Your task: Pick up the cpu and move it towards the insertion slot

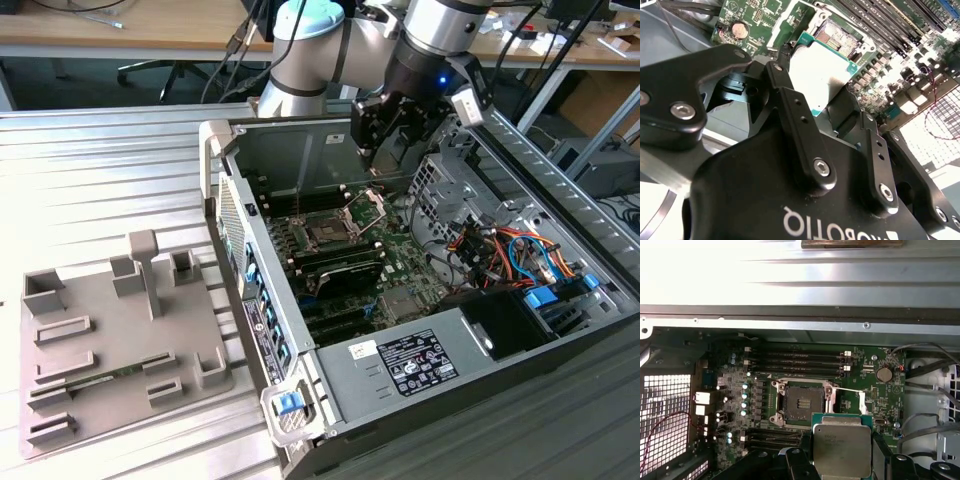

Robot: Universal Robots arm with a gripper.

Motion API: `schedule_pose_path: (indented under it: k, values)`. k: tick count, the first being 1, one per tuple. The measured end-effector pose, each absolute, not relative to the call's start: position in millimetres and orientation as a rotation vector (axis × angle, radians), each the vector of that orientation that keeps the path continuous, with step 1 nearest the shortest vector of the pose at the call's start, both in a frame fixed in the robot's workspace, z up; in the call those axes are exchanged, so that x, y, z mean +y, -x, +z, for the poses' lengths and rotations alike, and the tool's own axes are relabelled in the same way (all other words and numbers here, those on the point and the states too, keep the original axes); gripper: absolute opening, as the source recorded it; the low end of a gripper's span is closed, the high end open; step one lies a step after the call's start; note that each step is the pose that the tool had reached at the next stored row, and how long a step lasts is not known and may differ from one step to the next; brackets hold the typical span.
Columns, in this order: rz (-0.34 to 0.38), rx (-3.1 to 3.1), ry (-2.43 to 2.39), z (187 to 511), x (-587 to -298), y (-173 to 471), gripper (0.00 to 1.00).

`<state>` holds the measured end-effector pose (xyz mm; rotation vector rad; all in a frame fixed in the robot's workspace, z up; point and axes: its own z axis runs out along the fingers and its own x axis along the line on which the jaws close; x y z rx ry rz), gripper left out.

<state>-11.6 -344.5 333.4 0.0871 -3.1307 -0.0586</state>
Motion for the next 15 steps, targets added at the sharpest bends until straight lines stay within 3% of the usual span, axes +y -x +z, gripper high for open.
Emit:
schedule_pose_path:
  k: [15]
  values:
    - [-0.058,-3.131,-0.087,329.6,-340.8,11.9,0.55]
